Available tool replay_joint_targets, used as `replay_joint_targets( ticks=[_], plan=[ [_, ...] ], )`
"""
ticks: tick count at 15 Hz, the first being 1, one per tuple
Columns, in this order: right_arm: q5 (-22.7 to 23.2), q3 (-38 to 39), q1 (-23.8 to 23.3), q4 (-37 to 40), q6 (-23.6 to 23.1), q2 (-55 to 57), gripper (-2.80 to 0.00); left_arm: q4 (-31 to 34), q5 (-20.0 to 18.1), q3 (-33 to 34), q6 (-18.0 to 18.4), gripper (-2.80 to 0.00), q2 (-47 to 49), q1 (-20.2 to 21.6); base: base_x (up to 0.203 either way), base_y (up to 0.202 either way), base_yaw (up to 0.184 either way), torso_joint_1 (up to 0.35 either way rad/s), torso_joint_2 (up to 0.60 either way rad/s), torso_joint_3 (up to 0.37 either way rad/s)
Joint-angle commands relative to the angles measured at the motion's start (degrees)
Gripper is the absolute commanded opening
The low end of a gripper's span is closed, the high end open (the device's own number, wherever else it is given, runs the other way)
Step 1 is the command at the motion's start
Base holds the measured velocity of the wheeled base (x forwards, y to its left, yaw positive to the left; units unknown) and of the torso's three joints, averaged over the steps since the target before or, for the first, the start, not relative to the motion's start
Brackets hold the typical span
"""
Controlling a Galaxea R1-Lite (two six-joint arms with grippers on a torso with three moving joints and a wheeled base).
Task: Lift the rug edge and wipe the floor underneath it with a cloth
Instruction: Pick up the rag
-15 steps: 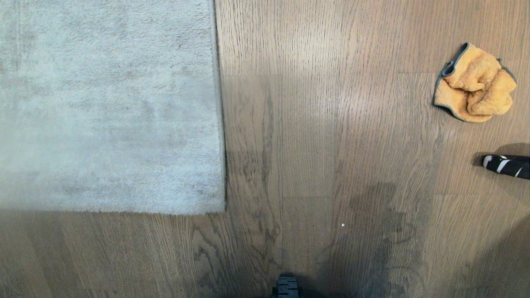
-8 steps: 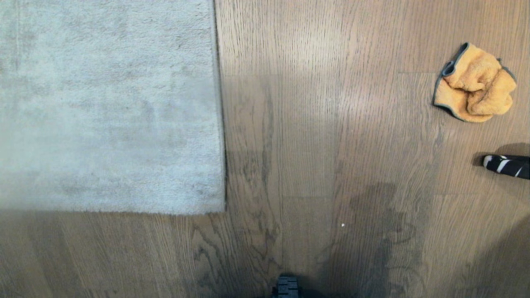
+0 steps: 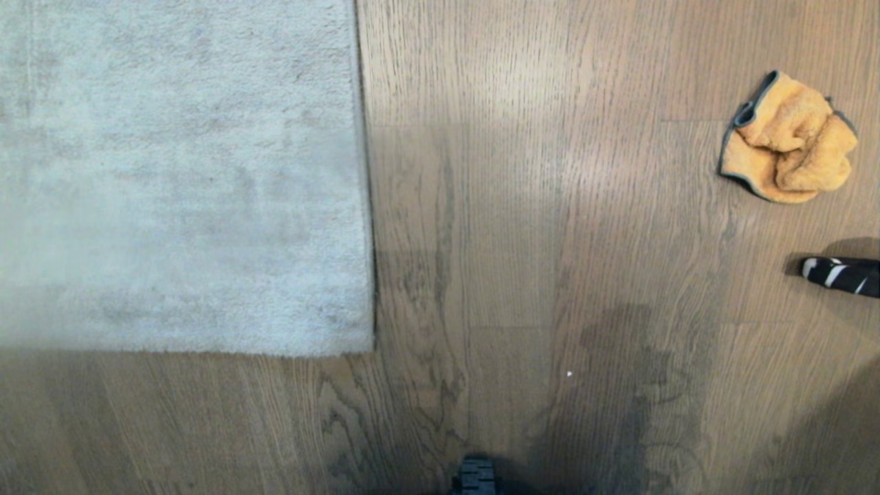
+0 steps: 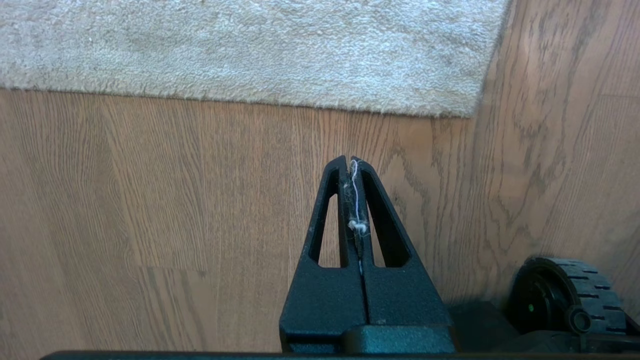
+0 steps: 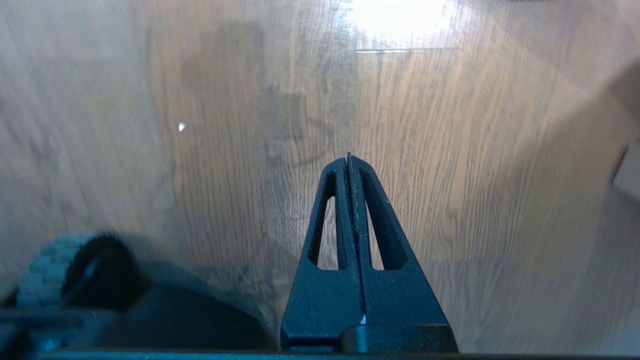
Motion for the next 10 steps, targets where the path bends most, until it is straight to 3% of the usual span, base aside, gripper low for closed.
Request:
replay_joint_targets(
  ticks=[1, 6, 10],
  plan=[
    [1.6, 0.0, 0.0, 0.1, -2.5, 0.0, -2.80, 0.0, 0.0, 0.0, -0.1, -2.80, 0.0, 0.0, 0.000, 0.000, 0.000, 0.000, 0.00, 0.000],
    [2.7, -0.9, 0.0, 2.2, -9.1, 2.3, -2.80, 0.0, 0.0, 0.0, -0.1, -2.80, 0.0, 0.0, 0.000, 0.000, 0.000, 0.000, 0.00, 0.000],
    [3.6, -2.6, 0.1, 1.6, -9.6, 9.7, -2.80, 0.0, 0.0, 0.0, -0.1, -2.80, 0.0, 0.0, 0.000, 0.000, 0.000, 0.000, 0.00, 0.000]
  ],
)
